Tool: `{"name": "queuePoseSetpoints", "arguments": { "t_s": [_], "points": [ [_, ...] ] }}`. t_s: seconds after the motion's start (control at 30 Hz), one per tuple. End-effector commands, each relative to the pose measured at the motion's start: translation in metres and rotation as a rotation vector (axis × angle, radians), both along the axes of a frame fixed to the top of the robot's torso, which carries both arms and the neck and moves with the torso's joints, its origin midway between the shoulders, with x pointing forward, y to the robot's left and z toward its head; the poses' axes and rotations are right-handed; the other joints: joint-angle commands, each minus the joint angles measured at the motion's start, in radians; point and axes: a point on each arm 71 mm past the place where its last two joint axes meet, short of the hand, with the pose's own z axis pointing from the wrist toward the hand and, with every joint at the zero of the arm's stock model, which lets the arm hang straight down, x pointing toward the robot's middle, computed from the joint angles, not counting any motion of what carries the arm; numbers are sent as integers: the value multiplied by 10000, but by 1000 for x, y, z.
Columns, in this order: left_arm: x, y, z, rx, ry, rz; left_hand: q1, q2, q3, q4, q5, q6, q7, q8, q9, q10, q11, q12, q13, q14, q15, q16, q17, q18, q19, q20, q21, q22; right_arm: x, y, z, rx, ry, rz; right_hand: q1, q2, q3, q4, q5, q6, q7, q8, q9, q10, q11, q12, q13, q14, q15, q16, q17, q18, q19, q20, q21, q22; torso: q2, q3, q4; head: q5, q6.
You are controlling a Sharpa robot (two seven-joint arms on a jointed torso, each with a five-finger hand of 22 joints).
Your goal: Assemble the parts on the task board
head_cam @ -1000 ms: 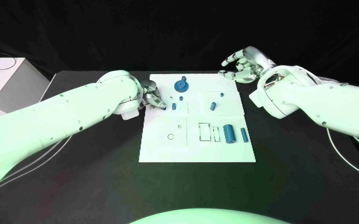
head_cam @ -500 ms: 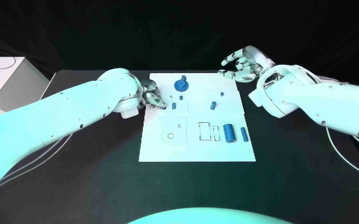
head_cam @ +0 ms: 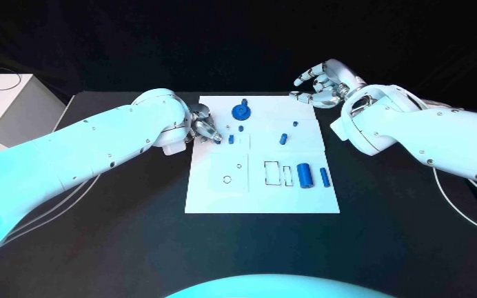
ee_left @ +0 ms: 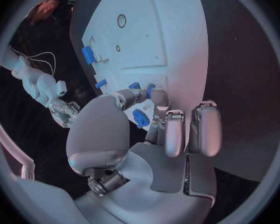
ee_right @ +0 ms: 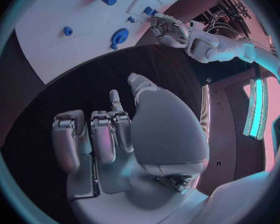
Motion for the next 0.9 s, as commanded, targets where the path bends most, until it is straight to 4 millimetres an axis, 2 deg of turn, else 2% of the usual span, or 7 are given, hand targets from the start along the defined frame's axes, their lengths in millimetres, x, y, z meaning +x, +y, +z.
{"name": "queuePoseSetpoints", "arguments": {
  "t_s": [0.03, 0.43, 0.67, 0.7, 0.8, 0.9],
  "points": [
    [-4, -7, -9, 96, 419, -285, 63, 17, 1914, -1943, 58, 95, -63, -18, -22, 15, -20, 35, 11, 1001, -79, 55, 2503, -78, 40, 4, 45, 582, 0, 2, 0, -83, -16, 179, -96, -33, 52, -18, 69, 2, -38, 36, 11, 562, -3, -14, 2147, 1038, 9, 11, 2543, -143, 1048, 49, 22, 2634, -6, 0, -4, 0, 6],
    [-4, -13, -11, 121, 504, -380, 39, 19, 1899, -1918, 41, 99, -55, -39, -29, 19, -12, 32, 8, 997, -75, 48, 2491, -68, 12, 4, 22, 543, -1, 2, 0, -79, -20, 191, -96, -33, 52, -18, 69, 2, -38, 36, 11, 562, -3, -14, 2147, 1038, 9, 11, 2543, -143, 1048, 49, 22, 2634, -11, 8, -2, -17, 14],
    [-3, -11, -11, 233, 483, -388, -9, 13, 1824, -1871, -13, 87, -43, -79, -36, 9, 2, 13, -13, 995, -63, 46, 2486, -54, -32, 11, -14, 486, -1, 2, 0, -75, -23, 196, -96, -33, 52, -18, 69, 2, -38, 36, 11, 562, -3, -14, 2147, 1038, 9, 11, 2543, -143, 1048, 49, 22, 2634, -1, -2, 0, -20, 45],
    [-3, -11, -11, 250, 474, -373, -34, 15, 1718, -1841, -53, 74, -40, -107, -39, 6, 8, -3, -40, 995, -56, 45, 2485, -51, -46, 19, -26, 473, -1, 2, 0, -75, -24, 196, -96, -33, 52, -18, 69, 2, -38, 36, 11, 562, -3, -14, 2147, 1038, 9, 11, 2543, -143, 1048, 49, 22, 2634, -1, -2, 0, -20, 45],
    [-2, -9, -11, 343, 402, -343, -151, 3, 750, -1609, -264, -98, -137, -159, 44, -8, -27, -75, -150, 965, -71, -4, 2391, -36, -106, 34, -100, 405, -1, 2, 0, -72, -32, 196, -96, -33, 52, -18, 69, 2, -38, 36, 11, 562, -3, -14, 2147, 1038, 9, 11, 2543, -143, 1048, 49, 22, 2634, -7, -3, 5, -20, 36],
    [-1, -8, -11, 524, 271, -363, -192, 60, -127, -1253, -316, -92, -194, -318, -20, -150, -63, -95, -214, 924, -101, -70, 2269, -21, -151, -3, -172, 332, -1, 2, 0, -67, -44, 197, -96, -34, 53, -18, 70, 1, -38, 36, 11, 559, -4, -17, 2144, 1037, 9, 10, 2541, -143, 1048, 48, 22, 2634, -6, -6, 9, -24, 47]
  ]
}}
